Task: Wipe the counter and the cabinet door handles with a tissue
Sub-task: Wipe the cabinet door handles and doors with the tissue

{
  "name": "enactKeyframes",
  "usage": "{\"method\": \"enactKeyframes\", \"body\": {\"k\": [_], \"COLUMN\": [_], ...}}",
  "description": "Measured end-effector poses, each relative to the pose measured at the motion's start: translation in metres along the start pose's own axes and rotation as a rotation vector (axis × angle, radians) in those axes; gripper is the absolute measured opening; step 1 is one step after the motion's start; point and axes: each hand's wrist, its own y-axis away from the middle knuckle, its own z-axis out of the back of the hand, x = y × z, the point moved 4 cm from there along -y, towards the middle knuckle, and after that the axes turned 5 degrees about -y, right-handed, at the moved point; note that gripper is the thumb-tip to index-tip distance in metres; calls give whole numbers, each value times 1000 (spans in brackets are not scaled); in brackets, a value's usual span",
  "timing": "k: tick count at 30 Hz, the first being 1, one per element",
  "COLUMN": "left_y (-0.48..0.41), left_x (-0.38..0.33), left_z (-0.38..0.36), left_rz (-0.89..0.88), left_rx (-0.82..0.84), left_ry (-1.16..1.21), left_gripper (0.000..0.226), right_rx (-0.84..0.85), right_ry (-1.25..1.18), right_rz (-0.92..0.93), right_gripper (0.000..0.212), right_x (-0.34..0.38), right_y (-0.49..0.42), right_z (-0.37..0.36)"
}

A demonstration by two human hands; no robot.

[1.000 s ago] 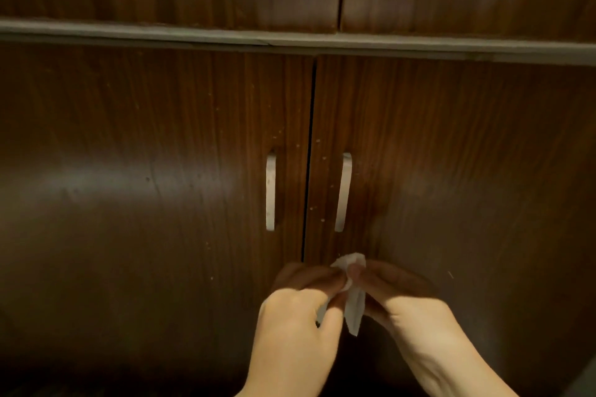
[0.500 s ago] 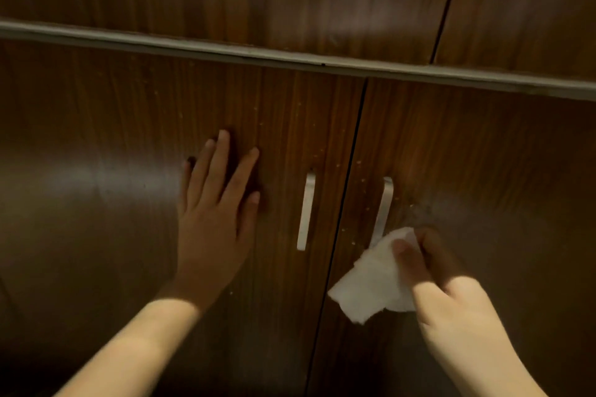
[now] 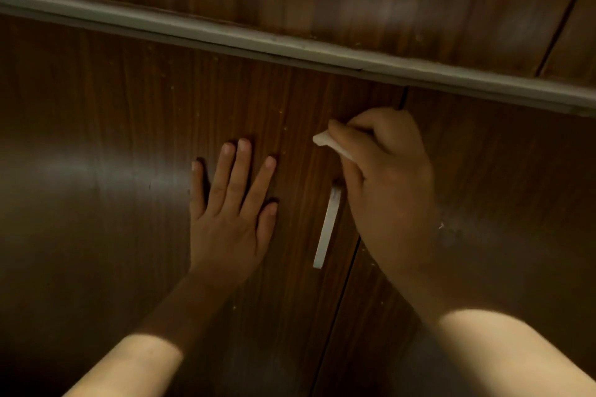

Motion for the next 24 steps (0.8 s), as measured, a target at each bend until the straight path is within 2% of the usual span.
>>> {"method": "enactKeyframes", "body": {"k": [4, 10, 14, 18, 24], "left_y": [0, 0, -1, -2, -2], "left_x": [1, 1, 0, -1, 0], "left_z": [0, -1, -2, 0, -1], "left_rz": [-12, -16, -11, -10, 5], "left_rx": [3, -17, -43, -44, -46], "left_ry": [10, 10, 4, 16, 1], "left_gripper": [51, 51, 51, 50, 50], "right_rx": [89, 224, 167, 78, 169], "right_ry": [-49, -282, -342, -282, -302], "right_rz": [18, -57, -85, -47, -36], "right_gripper": [27, 32, 26, 24, 25], "right_x": [3, -13, -13, -7, -3], "right_y": [30, 33, 42, 55, 95], "right_z": [-5, 1, 6, 2, -12]}}
